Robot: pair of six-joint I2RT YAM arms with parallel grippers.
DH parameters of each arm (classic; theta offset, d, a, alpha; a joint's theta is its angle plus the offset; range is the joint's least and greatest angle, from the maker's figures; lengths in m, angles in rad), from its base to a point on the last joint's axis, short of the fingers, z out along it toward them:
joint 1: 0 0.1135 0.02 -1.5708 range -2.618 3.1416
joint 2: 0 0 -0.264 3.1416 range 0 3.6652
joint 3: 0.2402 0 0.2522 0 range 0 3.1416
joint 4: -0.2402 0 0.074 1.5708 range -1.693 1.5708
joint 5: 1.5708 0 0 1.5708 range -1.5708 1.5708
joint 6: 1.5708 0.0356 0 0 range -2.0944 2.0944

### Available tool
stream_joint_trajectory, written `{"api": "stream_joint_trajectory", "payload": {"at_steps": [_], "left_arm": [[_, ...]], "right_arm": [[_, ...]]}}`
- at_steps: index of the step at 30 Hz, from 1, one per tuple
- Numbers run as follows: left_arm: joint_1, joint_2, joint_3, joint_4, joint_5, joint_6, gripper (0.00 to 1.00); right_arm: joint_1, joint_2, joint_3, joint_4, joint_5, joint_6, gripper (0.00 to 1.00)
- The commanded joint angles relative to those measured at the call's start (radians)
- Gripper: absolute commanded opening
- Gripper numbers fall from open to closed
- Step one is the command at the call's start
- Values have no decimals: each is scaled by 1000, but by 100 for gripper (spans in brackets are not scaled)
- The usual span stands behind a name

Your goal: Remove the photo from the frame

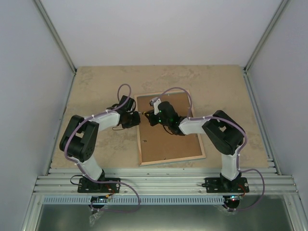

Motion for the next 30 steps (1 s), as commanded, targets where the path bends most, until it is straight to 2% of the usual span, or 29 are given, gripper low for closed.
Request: {"api": "stream_joint_trajectory", "payload": {"at_steps": [1, 10, 14, 30], "left_arm": [[-46, 5, -46, -92, 179, -39, 0], [-46, 4, -9, -150, 99, 23, 0], [-46, -1, -2, -157, 85, 44, 0], [-46, 21, 27, -154, 73, 60, 0]], "right_arm": [[-21, -42, 7, 57, 75, 20, 0], [-41, -180, -76, -17, -32, -104, 0], [-53, -205, -50, -66, -53, -155, 1], [-67, -99, 59, -240, -90, -187, 0]]}}
